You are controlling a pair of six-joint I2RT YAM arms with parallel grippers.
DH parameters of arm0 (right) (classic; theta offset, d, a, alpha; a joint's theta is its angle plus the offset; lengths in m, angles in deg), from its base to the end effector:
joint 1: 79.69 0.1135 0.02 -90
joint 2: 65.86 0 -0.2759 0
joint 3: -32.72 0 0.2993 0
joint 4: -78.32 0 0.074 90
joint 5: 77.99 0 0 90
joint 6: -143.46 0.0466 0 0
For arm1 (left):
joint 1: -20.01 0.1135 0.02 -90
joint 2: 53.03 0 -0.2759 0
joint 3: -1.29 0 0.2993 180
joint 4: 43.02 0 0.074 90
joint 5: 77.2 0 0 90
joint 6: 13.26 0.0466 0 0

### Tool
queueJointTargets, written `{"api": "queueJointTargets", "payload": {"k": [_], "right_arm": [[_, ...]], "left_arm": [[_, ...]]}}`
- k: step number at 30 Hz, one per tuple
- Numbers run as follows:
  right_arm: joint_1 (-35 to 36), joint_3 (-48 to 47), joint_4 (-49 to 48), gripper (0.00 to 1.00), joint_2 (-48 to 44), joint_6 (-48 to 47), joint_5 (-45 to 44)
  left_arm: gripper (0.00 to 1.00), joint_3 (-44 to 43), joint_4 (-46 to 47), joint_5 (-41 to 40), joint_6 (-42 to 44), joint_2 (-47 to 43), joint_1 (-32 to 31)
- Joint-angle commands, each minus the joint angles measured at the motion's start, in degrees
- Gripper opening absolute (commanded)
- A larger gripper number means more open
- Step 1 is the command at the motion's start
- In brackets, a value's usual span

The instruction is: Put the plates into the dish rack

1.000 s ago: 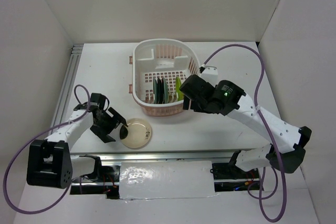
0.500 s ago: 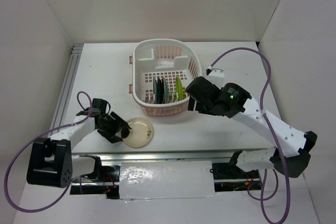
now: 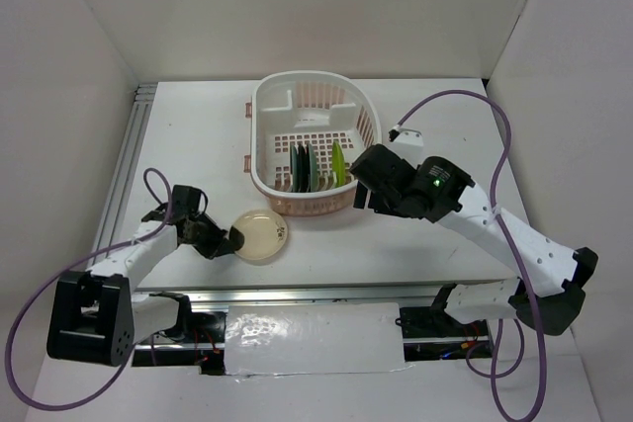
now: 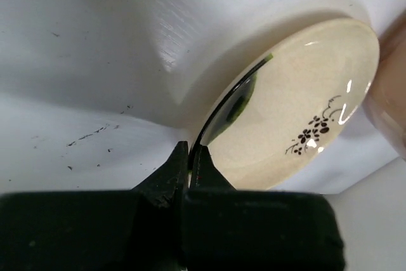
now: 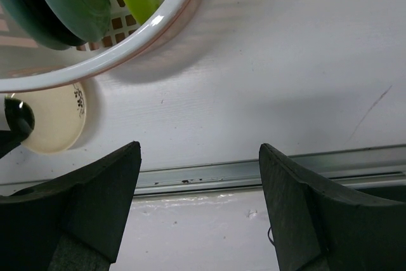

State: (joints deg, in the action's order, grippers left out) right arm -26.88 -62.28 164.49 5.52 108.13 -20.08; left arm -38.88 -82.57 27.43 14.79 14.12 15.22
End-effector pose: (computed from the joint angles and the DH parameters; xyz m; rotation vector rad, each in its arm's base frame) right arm 0.1759 0.1909 0.3942 0.2090 2.4136 0.0649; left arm 0.2252 -0.0307 0.1227 -1.3062 2.5577 -0.6358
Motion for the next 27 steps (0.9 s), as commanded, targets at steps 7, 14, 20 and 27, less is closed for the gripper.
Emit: {"api": "queueJointTargets", "payload": {"k": [7,14,20,27], "right_arm": [[0.27,1.61,-3.32,0.82,-1.85,-0.01,2.99],[0.45,7.93,-15.98,0.82,-9.23,0.43,14.60],[-0.26,5.84,-13.36,0.82,-11.43,0.61,12.41],[-2.54,5.30,-13.08,0.82,-11.78,-0.62,11.62]], "left_arm": [[0.00,-7.25,-11.81,-7.16,3.59,-7.47,0.23],[0.00,-18.58,-23.32,-5.06,5.71,-5.72,-1.53],[0.00,-26.23,-30.62,-11.55,4.30,-3.00,-3.37],[0.00,-31.60,-39.16,-23.76,2.72,2.63,-3.73]]}}
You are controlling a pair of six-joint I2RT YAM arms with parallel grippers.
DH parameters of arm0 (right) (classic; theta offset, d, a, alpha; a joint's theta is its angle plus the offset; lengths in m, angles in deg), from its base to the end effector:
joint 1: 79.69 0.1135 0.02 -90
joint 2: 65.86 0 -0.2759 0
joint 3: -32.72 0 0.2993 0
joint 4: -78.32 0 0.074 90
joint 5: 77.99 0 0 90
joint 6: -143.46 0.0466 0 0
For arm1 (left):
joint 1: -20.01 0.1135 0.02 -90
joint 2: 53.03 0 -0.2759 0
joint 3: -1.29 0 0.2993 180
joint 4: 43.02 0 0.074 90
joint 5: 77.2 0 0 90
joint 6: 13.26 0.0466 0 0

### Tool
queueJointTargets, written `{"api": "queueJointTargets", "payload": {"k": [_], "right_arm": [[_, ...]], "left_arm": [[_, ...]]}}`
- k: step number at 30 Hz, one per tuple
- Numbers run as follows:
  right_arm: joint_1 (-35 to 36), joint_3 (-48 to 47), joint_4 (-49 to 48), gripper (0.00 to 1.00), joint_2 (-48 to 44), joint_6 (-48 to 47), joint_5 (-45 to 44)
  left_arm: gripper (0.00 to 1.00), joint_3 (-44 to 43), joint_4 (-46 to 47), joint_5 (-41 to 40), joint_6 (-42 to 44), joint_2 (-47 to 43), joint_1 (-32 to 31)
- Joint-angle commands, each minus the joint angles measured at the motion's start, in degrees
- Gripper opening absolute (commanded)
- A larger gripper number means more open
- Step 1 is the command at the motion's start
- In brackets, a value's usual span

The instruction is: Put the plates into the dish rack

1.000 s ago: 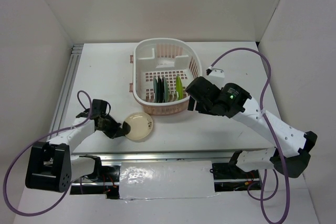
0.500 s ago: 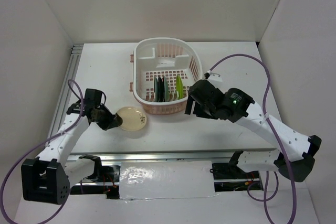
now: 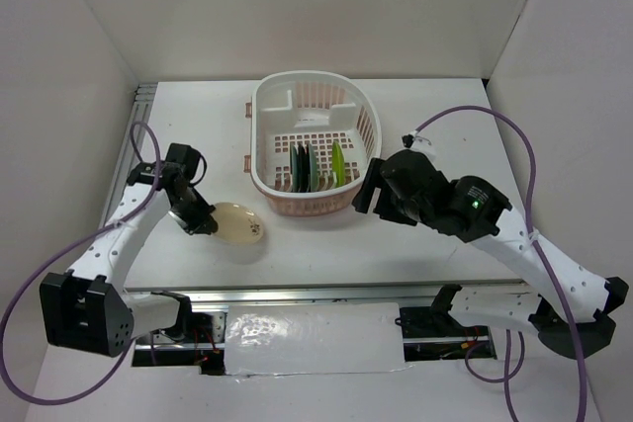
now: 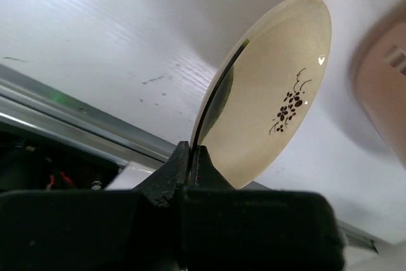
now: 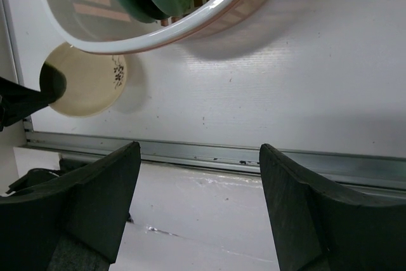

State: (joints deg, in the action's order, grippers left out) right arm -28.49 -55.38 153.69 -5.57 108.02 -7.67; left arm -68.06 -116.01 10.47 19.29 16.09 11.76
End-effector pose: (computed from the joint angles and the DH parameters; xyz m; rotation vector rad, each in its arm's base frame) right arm 0.1548 0.1675 0.4058 0.2308 2.3823 0.4894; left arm 0.2543 -0.0350 0.2573 -1.1990 2.5977 -0.1864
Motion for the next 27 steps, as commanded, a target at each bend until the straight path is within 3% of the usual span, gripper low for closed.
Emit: {"api": "queueJointTargets", "payload": {"k": [1,7,14,16,18,21,27], "right_arm": [[-1.10,-1.52,-2.64,0.82,-0.70,-0.77,-0.62],[-2.42,-2.57,-2.73,0.82,-0.09,-2.35,-0.18],[-3.56,-4.76,-2.20,0.82,0.44,-3.85,0.26],[-4.00,-5.12,-2.90,0.82,0.09,-4.64,0.52],[-4.53,-5.56,-4.74,0.82,0.00,-6.13,2.36],[-5.05,-6.78,-9.04,0.83,0.35,-8.94,7.54],[-5.32,-11.27,-17.66,0.85,3.86,-11.59,18.35]], "left_arm": [[0.00,-3.56,-6.33,-8.12,-2.14,0.84,-0.27],[0.00,-17.08,-12.74,-19.28,-5.65,5.66,2.18],[0.00,-39.76,-9.60,-18.86,2.84,8.83,2.54],[0.00,-44.69,-6.01,-14.48,8.29,8.49,2.54],[0.00,-44.88,1.03,-7.02,15.07,6.38,2.54],[0.00,-45.32,4.12,1.85,19.65,4.88,2.54],[0.00,-38.03,13.87,24.54,26.86,-0.04,2.10]]}}
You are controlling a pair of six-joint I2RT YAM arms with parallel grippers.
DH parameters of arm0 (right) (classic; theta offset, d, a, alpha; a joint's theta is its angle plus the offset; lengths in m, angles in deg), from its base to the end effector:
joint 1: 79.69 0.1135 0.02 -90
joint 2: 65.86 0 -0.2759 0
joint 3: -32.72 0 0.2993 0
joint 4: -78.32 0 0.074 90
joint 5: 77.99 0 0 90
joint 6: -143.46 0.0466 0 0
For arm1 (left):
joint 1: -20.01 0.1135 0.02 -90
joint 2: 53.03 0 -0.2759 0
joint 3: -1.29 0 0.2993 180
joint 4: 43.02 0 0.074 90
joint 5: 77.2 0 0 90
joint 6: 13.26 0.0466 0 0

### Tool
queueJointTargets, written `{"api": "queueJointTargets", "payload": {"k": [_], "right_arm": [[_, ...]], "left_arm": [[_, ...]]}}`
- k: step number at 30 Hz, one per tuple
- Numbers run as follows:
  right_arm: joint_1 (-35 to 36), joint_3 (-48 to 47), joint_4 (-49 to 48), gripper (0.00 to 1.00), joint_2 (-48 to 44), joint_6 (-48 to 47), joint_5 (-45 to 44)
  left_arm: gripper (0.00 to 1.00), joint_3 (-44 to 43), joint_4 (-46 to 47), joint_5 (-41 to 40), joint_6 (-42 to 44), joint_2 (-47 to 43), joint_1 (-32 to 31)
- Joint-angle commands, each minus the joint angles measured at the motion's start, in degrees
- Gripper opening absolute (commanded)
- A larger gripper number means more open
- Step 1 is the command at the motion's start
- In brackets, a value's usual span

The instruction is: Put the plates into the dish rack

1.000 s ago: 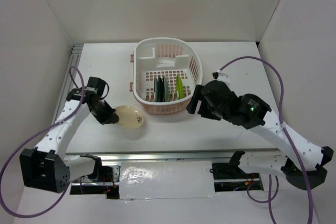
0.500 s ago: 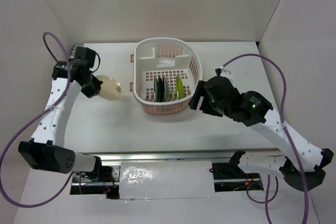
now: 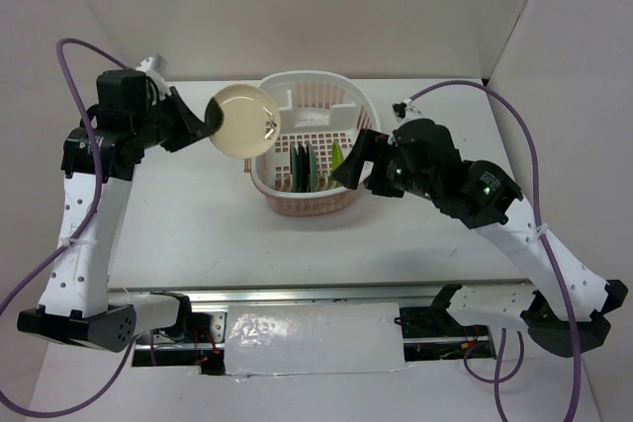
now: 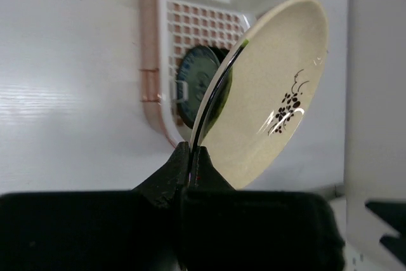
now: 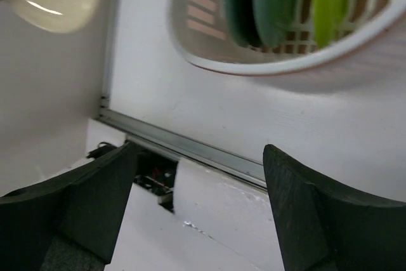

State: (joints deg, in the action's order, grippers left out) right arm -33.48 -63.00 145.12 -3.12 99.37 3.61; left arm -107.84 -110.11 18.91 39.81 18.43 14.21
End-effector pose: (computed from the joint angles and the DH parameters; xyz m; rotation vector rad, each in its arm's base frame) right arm 0.1741 0.1718 0.4548 0.0825 2.2550 0.7517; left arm 0.2721 -0.0326 0.4989 -0.5075 2.0695 -0.5591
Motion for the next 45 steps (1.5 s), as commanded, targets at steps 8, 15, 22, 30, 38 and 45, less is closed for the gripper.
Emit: {"api": "queueJointTargets", "payload": {"k": [8,15,22,30,38,45], "right_arm": [[-2.09,-10.48,-14.91,0.94,8.96,-4.69,14.11],[-3.23,-14.10,-17.54,0.81,15.03,-5.13,18.51],[-4.12,-14.89,-18.06,0.05,17.95,-4.52,19.13],[-4.38,-23.40,-7.27,0.00,19.08,-4.60,4.04],[-4.03,-37.56,16.90,0.00,25.05,-2.41,-32.15],[-3.15,-38.27,23.42,0.00,29.98,-1.79,-42.04]], "left_arm": [[0.00,6.15,11.84,30.36,7.22,-2.82,-0.70],[0.00,6.59,13.34,35.29,7.57,-2.82,-0.79],[0.00,6.59,12.64,34.94,8.19,-2.64,-0.88],[0.35,5.37,9.66,31.87,7.93,-0.71,-0.79],[0.99,1.23,-1.67,15.11,8.54,1.75,5.53],[0.99,3.33,-3.80,10.07,6.61,1.41,8.70]]}}
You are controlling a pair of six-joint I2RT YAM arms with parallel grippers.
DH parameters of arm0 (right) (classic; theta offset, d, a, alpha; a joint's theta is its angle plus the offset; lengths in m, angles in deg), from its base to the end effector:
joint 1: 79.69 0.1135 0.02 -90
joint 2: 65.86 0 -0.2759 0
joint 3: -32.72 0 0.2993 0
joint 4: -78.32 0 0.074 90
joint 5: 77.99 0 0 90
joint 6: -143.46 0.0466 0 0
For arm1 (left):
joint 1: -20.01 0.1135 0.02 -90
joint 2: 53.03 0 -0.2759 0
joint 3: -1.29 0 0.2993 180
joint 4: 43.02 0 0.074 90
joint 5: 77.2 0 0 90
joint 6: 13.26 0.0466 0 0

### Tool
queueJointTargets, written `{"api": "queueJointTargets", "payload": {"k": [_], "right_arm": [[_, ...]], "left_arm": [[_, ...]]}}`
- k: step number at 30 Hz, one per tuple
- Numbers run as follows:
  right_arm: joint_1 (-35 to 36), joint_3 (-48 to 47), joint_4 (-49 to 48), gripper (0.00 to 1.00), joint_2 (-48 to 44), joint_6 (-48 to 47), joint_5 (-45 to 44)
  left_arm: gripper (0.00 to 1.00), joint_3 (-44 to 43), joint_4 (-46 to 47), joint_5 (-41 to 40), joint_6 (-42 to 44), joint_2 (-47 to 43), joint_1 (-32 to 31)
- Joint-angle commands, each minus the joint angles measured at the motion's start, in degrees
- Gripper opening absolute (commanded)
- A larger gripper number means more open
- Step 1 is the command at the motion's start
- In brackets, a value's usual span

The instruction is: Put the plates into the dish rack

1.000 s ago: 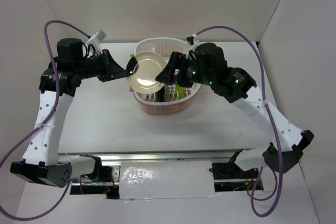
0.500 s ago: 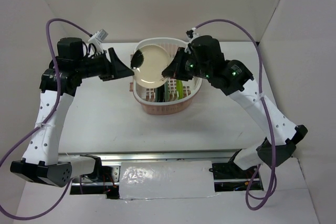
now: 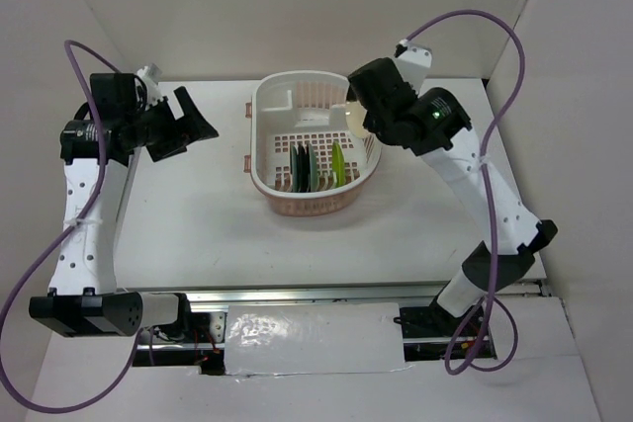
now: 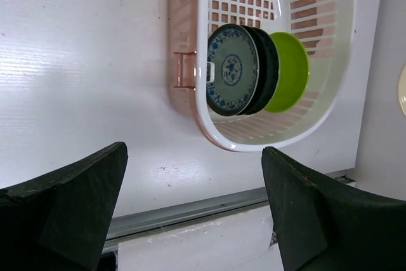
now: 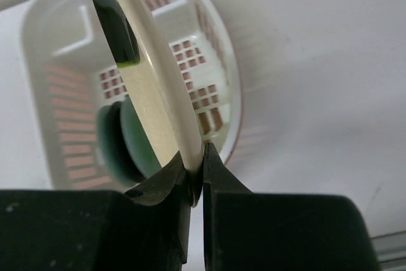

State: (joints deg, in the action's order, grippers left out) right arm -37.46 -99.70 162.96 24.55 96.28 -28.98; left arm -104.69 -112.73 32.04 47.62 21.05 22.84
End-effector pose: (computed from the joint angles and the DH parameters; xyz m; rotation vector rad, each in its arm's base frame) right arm 0.2610 0.1956 0.5158 0.3517 2.0781 0.0437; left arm 0.2920 -0.0009 0.4646 -0.4401 2.2168 -0.6226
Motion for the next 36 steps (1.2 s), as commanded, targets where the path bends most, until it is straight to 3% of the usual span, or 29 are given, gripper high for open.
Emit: {"api": "queueJointTargets", "payload": {"k": [1,11,24,36], "right_arm": [[1.35,-1.57,5.84,0.00,3.01,1.38,-9.63],[6.54,-4.38,9.53,0.00,13.38,3.49,-11.83],[7.33,2.82,4.54,0.00,17.69,3.58,-8.84],[7.68,4.66,6.90,0.00,22.00,8.41,-6.65]], "left_arm": [[0.99,0.89,-0.74,-3.16,-1.20,-1.74,0.24],[0.99,1.60,-0.65,-6.15,-1.46,-3.16,0.42],[0.99,2.83,-0.03,-6.85,-1.11,-3.77,0.33],[0.99,5.47,1.02,-6.15,-1.20,-4.47,0.33]]}}
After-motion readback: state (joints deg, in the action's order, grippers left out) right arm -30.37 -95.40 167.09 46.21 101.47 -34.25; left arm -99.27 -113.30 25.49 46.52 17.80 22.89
